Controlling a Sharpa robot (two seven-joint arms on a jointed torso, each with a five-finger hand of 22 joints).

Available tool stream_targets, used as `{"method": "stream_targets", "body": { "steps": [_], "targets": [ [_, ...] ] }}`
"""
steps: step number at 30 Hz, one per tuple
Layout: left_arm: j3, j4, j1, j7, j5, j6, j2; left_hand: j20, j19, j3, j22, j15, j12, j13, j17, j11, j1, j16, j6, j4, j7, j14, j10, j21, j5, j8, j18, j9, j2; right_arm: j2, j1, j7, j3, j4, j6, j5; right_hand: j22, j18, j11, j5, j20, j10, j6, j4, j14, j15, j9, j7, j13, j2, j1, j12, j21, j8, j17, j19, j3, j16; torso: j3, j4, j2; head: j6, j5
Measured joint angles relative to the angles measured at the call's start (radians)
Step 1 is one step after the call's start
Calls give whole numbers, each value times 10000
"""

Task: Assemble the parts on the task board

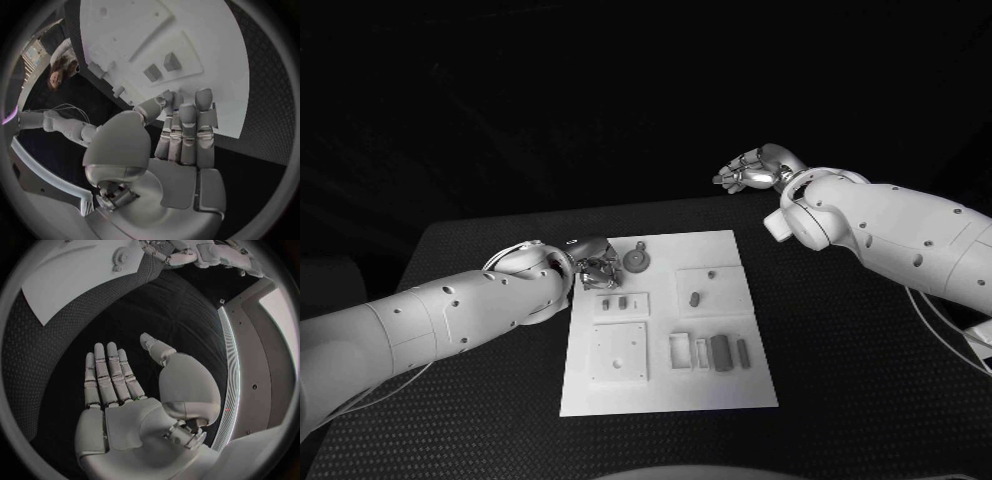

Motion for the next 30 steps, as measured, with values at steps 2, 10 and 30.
{"method": "stream_targets", "body": {
  "steps": [2,10,30],
  "targets": [
    [1,-27,1,-2,9,7,18,0,0,1,0,0,1,0,0,0,-16,0,-3,1,-1,1,0,0,-1,-3,0,-3,16,0,0,0,0,0,0,0,0,0,0,0,0,0,0,0,0,0,0,0,0,0,0,0,0,11,0,0,0,0,0,0,0,-9,-7],
    [14,-161,24,-66,10,61,114,1,0,2,-1,-3,-19,-27,0,-4,-44,-1,-37,2,0,4,-4,0,-3,-1,-1,-2,43,-2,0,1,0,-2,3,0,7,0,0,0,0,0,0,0,0,0,1,0,1,0,0,0,0,35,-1,0,0,0,0,-4,0,-21,-11],
    [43,-224,71,-161,-50,378,182,5,2,-1,-3,-36,-28,-20,0,14,-60,-2,-26,0,-27,41,25,0,21,-24,1,11,26,-12,0,2,0,-4,6,4,18,0,0,0,0,0,0,0,0,0,-8,0,-7,0,0,-1,-38,31,7,0,0,0,-6,8,0,-63,-55]
  ]
}}
